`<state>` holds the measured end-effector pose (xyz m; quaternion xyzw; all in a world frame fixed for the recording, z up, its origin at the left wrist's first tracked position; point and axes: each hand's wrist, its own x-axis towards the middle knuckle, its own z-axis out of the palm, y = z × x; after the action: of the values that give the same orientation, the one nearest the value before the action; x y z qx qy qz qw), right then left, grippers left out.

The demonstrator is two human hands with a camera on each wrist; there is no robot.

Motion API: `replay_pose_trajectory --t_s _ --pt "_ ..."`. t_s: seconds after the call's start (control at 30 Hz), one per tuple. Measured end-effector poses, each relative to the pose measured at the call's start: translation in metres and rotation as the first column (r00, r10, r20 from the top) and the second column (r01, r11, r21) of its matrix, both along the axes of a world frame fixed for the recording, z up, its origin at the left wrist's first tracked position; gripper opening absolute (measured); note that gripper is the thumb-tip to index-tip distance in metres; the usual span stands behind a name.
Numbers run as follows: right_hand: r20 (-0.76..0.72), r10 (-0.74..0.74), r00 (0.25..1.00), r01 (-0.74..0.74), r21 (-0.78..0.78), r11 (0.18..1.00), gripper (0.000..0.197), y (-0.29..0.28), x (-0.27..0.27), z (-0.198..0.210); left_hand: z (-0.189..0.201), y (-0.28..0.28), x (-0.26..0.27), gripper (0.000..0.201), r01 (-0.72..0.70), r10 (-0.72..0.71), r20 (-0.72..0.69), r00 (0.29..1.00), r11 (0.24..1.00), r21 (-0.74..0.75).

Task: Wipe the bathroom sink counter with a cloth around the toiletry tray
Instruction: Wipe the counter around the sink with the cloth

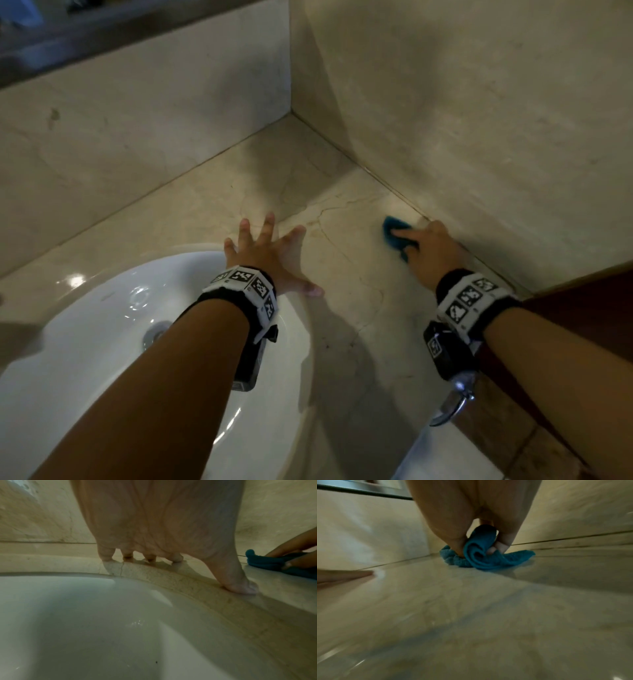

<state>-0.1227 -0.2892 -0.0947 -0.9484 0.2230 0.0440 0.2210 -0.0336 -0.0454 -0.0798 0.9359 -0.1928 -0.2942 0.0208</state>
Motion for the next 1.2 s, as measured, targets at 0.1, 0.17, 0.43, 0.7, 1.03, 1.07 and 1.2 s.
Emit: replay_pose_trajectory --t_s 0.1,0.17,0.43,0.7,1.03,1.07,1.2 --pt "-0.023 -0.071 0.997 0.07 -0.045 0.997 0.039 0.003 -0.006 -0.002 -0.002 0.0 0.002 0.119 -0.007 0.007 0.004 1.0 1.0 -0.004" --pt "-0.027 0.019 0.999 -0.019 -0.02 1.0 0.039 0.024 -0.015 0.0 -0.002 -0.002 0.005 0.12 -0.019 0.019 -0.003 1.0 1.0 -0.01" --pt "-0.025 0.142 0.99 -0.141 0.044 0.989 0.037 0.009 -0.015 0.002 -0.002 -0.005 0.004 0.122 -0.026 0.026 -0.01 1.0 1.0 0.003" --pt "0.004 0.024 1.0 -0.024 0.012 1.0 0.038 0.012 -0.042 0.001 -0.001 -0.006 0.007 0.121 -0.034 0.034 -0.023 0.999 0.999 0.004" --pt "0.086 -0.163 0.983 0.167 -0.049 0.985 0.039 -0.014 -0.046 -0.003 -0.003 -0.006 0.009 0.125 -0.031 0.031 -0.022 0.999 0.999 0.018" --pt "0.078 -0.128 0.989 0.131 -0.034 0.991 0.038 -0.005 -0.049 -0.003 -0.003 -0.006 0.009 0.124 -0.034 0.034 -0.025 0.999 0.999 0.015" --pt "0.054 0.15 0.987 -0.155 0.101 0.983 0.037 0.025 -0.065 -0.003 -0.001 -0.008 0.009 0.123 -0.035 0.035 -0.02 0.999 0.999 0.003"
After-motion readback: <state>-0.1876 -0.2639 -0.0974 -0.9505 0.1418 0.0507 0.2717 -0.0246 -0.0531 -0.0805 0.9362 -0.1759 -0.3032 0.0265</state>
